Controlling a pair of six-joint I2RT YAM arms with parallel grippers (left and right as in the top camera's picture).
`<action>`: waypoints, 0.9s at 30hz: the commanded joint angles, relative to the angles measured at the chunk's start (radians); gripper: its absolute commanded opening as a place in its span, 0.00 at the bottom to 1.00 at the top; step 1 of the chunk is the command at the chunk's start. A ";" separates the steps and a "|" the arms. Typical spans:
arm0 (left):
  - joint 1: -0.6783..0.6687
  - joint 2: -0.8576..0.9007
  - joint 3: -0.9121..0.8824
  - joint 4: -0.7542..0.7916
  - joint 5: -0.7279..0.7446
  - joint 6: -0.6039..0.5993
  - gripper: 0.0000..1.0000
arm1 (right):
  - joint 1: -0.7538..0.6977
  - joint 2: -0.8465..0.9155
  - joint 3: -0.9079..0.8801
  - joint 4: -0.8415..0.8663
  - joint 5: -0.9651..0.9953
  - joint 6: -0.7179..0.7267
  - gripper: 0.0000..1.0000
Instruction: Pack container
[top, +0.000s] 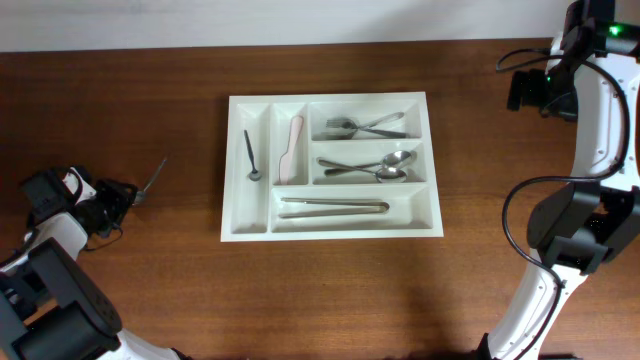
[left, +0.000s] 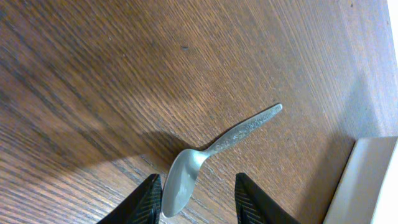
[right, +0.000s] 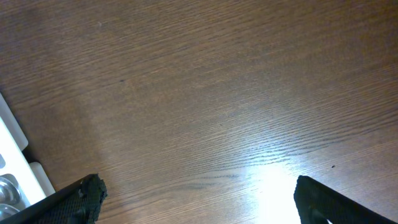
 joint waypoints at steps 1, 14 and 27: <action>0.000 0.010 -0.012 0.004 0.002 -0.014 0.39 | 0.005 -0.029 0.006 0.000 -0.002 -0.003 0.99; 0.000 0.061 -0.012 0.003 -0.005 -0.024 0.39 | 0.005 -0.029 0.006 0.000 -0.002 -0.003 0.99; 0.000 0.061 -0.012 0.013 -0.005 -0.024 0.06 | 0.005 -0.029 0.006 0.000 -0.002 -0.003 0.99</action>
